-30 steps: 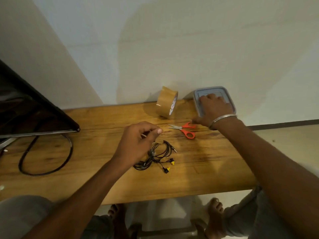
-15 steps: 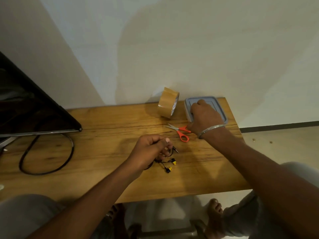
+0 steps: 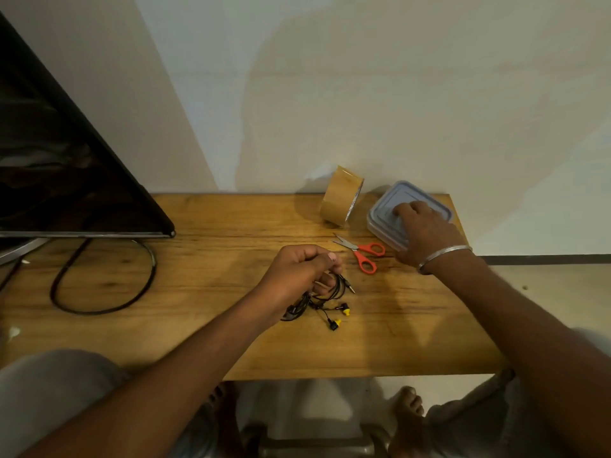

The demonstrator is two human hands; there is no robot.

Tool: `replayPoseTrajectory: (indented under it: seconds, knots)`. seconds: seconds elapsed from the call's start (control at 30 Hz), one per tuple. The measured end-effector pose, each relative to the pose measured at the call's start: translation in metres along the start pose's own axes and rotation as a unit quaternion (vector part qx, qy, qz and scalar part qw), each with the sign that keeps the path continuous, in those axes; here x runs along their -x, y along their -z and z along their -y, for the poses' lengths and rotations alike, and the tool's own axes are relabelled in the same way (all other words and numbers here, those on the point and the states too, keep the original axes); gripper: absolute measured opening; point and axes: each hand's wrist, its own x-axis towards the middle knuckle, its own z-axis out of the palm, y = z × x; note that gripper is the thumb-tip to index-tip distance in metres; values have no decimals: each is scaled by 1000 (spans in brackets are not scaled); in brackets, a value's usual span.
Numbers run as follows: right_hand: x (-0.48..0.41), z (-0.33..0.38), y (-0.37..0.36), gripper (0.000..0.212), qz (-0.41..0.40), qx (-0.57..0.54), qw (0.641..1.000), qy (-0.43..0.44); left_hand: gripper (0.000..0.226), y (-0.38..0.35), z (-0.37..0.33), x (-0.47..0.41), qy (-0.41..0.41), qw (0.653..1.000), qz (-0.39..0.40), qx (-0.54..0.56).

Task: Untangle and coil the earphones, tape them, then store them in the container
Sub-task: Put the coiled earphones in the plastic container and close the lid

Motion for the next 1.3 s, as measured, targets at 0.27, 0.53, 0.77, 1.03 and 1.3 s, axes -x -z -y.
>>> replayPoseTrajectory:
  seconds: [0.27,0.53,0.77,1.03,1.3]
  knots:
    - [7,16,10,33,-132,10,991,14,20,0,1,-1,-4,1000,6,-17]
    - [14,25,29,33,-167,-96,980,-50,20,2,-8,2,-14,1000,4,-7]
    - [50,56,84,25,-287,-176,939,69,17,14,-42,17,-129,989,-72,12]
    - [64,174,18,29,-278,-38,938,204,13,62,-39,16,-86,939,-327,58]
    - [16,206,-25,51,-78,-63,958,267,25,106,-5,-23,72,936,-299,169]
